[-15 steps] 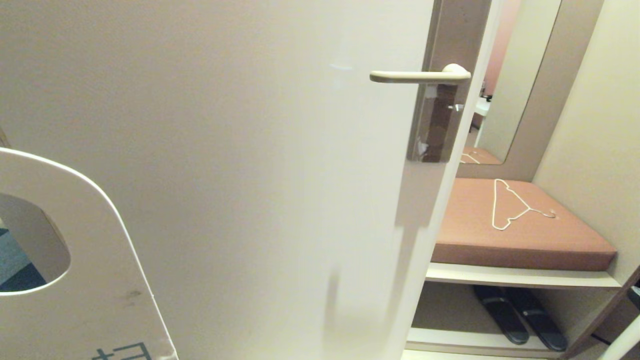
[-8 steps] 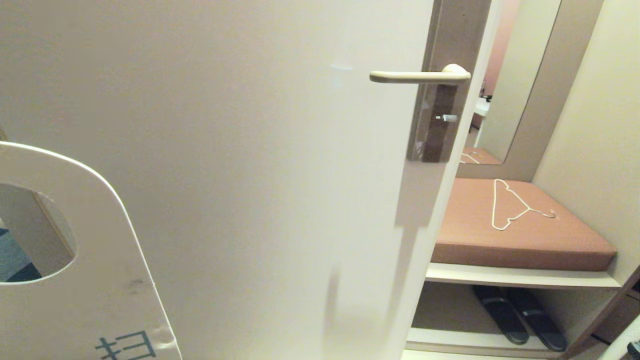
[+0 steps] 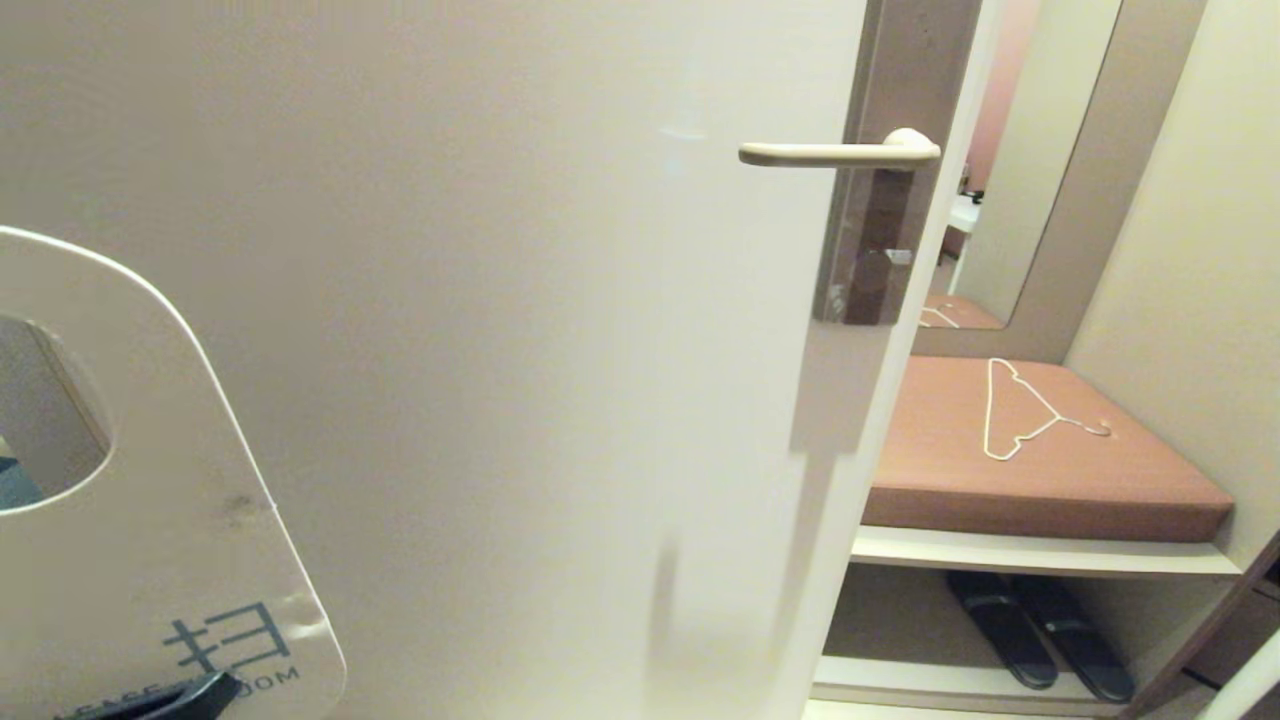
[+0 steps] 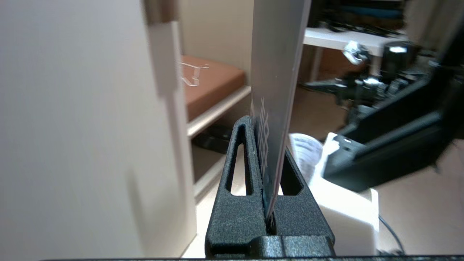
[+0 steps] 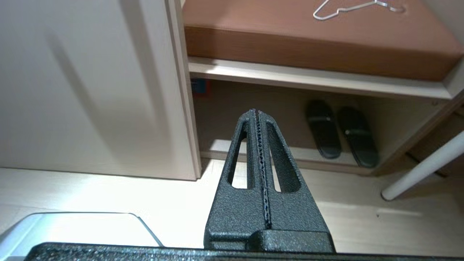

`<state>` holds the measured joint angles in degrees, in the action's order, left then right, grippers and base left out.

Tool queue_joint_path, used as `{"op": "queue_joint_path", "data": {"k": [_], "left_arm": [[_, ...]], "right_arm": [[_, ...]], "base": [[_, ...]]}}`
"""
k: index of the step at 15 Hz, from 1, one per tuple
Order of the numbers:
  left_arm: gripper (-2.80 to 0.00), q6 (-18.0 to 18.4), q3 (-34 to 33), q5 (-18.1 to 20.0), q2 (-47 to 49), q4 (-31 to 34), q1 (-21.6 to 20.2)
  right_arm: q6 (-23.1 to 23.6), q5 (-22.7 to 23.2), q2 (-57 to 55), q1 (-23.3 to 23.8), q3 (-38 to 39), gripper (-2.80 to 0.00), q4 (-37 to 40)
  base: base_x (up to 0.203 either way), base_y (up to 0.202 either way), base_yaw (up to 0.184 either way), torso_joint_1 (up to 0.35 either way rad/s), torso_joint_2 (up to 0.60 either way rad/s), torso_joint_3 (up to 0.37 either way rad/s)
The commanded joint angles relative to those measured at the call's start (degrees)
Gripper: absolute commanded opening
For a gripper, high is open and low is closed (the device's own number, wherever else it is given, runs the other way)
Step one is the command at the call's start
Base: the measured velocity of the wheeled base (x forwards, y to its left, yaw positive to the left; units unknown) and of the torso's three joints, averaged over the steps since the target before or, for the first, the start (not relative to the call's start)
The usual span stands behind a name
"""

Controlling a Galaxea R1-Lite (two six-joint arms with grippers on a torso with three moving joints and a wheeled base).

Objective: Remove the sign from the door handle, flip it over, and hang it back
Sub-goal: Hang the sign back with the other side facing out

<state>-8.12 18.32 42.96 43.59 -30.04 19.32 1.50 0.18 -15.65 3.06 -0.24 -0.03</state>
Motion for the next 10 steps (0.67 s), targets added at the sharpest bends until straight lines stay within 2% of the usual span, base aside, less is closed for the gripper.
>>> {"op": "queue_joint_path", "data": {"k": [1, 7, 10], "left_arm": [[-2.8, -0.1, 0.1, -1.8, -0.1, -0.2, 0.0], [-2.8, 0.3, 0.5, -5.0, 1.8, -0.2, -0.3], [-2.8, 0.6, 2.9, -5.5, 5.0, -0.4, -2.3]], "right_arm": [[0.7, 0.2, 0.0, 0.0, 0.2, -2.8, 0.0], [0.3, 0.0, 0.0, 0.0, 0.2, -2.8, 0.0], [0.3, 0.0, 0.0, 0.0, 0.2, -2.8, 0.0]], "base": [[0.0, 0.0, 0.0, 0.0, 0.0, 0.0], [0.0, 0.0, 0.0, 0.0, 0.0, 0.0], [0.0, 0.0, 0.0, 0.0, 0.0, 0.0]]}}
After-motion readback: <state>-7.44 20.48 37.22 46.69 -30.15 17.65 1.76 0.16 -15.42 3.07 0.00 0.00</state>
